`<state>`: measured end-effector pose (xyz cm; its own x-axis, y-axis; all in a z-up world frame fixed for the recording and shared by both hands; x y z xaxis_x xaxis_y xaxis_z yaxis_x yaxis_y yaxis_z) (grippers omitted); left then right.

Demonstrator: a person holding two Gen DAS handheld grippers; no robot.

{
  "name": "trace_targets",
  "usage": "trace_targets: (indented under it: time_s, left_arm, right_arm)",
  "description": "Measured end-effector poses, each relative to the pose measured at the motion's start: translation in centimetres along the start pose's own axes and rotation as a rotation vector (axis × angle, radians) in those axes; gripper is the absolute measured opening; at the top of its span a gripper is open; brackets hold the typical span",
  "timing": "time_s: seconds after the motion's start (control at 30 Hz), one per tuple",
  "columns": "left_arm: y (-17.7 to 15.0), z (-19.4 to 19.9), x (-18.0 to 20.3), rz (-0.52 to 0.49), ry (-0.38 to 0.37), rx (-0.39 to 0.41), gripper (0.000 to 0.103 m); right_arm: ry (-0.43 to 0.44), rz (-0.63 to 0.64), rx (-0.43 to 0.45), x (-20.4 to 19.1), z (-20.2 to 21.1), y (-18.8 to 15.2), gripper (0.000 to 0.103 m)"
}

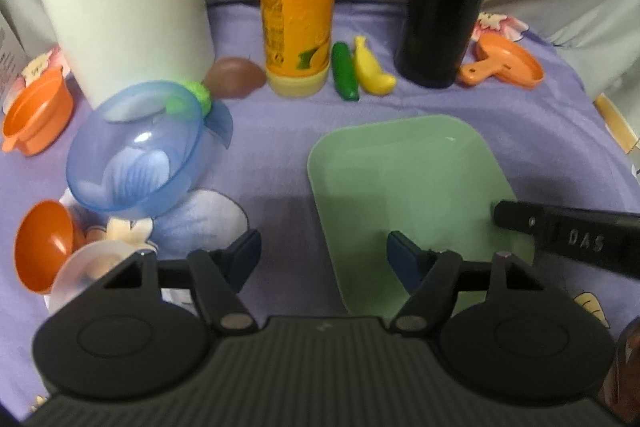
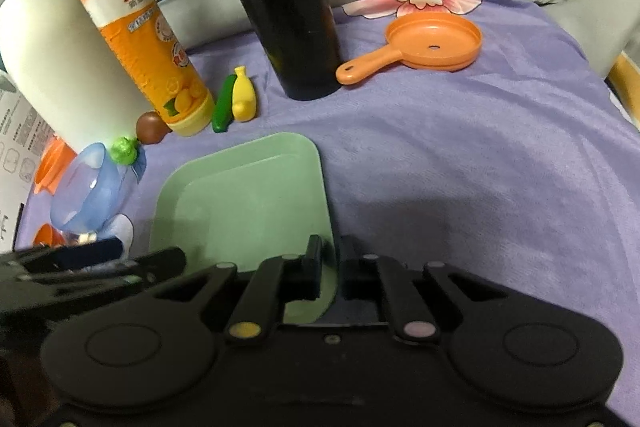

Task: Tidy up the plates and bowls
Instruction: 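Grasp the edge of the green square plate with the right gripper, then carry the green plate with the right gripper and set it on the white plate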

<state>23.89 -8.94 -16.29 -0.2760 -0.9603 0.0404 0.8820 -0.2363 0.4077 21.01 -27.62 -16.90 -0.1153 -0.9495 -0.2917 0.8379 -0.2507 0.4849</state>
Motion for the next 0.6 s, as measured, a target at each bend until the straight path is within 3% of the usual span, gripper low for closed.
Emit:
trace_targets:
  time_s: [0.23, 0.3, 0.33, 0.6]
  left_arm:
    - [0.3, -0.7, 0.7, -0.019, 0.009, 0.011, 0.066]
    - [0.5, -0.7, 1.3, -0.036, 0.000, 0.019, 0.055]
    - [0.6, -0.6, 1.7, -0.050, -0.007, 0.022, 0.044]
    - [0.6, -0.4, 1.5, -0.043, -0.024, 0.023, 0.034]
  right_arm:
    - [0.002, 0.014, 0.030, -0.4, -0.7, 0.7, 0.014]
    - [0.000, 0.013, 0.036, -0.4, -0.8, 0.8, 0.014]
    - [-0.003, 0.010, 0.038, -0.4, -0.8, 0.8, 0.015]
    - [-0.016, 0.021, 0.033, -0.7, -0.9, 0.9, 0.016]
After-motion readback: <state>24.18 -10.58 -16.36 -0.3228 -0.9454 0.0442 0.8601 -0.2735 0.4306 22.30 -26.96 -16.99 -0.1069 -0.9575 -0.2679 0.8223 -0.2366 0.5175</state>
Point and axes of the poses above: each gripper's, at about its wrist camera, not at the fingertips, and z roughly against the way its jaws point, x to its right, y to its top, the point moved 8 cm from there along -z, roughly the way its jaws point, and after that the axes turned 8 degrees about -x, right-handed, at the moved point
